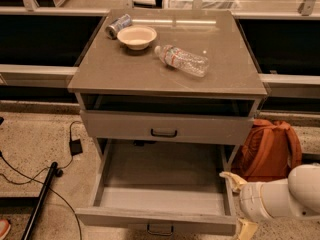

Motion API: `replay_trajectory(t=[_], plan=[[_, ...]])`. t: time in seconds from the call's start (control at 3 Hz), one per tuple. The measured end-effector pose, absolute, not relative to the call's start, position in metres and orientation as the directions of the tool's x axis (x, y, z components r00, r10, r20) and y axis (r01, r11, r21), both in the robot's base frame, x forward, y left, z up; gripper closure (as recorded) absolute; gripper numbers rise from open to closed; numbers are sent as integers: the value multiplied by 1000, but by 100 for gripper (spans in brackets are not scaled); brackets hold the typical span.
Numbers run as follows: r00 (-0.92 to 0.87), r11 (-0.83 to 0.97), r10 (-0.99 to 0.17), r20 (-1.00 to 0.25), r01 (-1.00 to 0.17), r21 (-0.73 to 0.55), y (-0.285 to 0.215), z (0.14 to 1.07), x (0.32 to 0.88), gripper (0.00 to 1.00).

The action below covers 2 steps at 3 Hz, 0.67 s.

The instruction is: Close middle drawer

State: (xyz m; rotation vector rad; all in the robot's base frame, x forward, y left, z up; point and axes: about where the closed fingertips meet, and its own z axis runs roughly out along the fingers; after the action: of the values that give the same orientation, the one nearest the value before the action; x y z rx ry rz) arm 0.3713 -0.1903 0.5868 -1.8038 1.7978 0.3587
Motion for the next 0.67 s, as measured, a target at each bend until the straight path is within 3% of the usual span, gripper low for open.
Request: replay_trajectory(t=[0.67], plan=[[67, 35, -792, -606, -987, -156, -185, 566, 367, 0]])
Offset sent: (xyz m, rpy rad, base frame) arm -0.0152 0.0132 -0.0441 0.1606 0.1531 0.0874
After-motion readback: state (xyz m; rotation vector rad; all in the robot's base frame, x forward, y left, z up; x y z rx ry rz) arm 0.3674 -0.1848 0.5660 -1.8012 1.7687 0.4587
